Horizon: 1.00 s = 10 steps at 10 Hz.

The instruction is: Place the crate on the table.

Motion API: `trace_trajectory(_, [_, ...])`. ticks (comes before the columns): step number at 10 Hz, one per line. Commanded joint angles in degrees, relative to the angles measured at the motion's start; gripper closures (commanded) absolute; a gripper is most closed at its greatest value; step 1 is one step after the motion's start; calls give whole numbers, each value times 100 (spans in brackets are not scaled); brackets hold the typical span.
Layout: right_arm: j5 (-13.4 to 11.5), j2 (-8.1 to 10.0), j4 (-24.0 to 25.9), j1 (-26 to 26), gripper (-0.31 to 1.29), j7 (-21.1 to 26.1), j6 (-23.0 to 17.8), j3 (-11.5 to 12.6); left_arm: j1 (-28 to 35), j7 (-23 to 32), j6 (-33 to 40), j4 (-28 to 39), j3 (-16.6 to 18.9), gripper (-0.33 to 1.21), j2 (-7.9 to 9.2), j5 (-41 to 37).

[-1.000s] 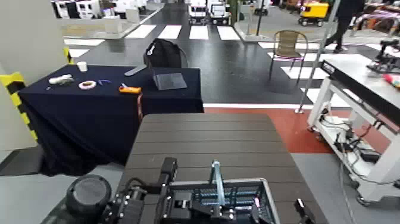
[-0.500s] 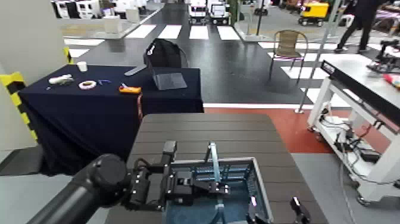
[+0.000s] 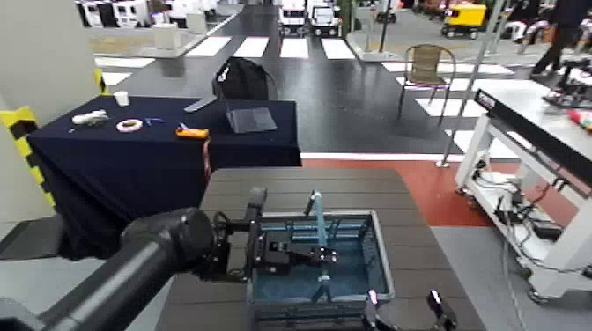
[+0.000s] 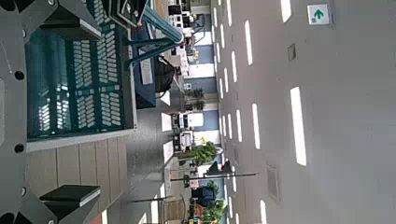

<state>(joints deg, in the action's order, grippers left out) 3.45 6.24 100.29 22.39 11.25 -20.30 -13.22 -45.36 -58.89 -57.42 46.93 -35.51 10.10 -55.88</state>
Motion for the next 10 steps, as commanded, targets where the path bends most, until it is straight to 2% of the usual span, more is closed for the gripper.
trace_trajectory(1, [24, 9, -27, -42, 14, -8, 0, -49, -298, -131, 231, -545, -35, 120, -202, 315])
trace_trajectory(4, [42, 9, -45, -69, 13, -17, 0, -76, -527, -245, 310, -642, 27, 120, -342, 543])
trace_trajectory(7, [59, 9, -54, -77, 13, -17, 0, -111, -790, 53, -217, -738, 220, 120, -404, 701])
trace_trajectory(10, [86, 18, -80, -130, 14, -35, 9, -164, -1010, 27, -15, -1143, 484, 120, -527, 710])
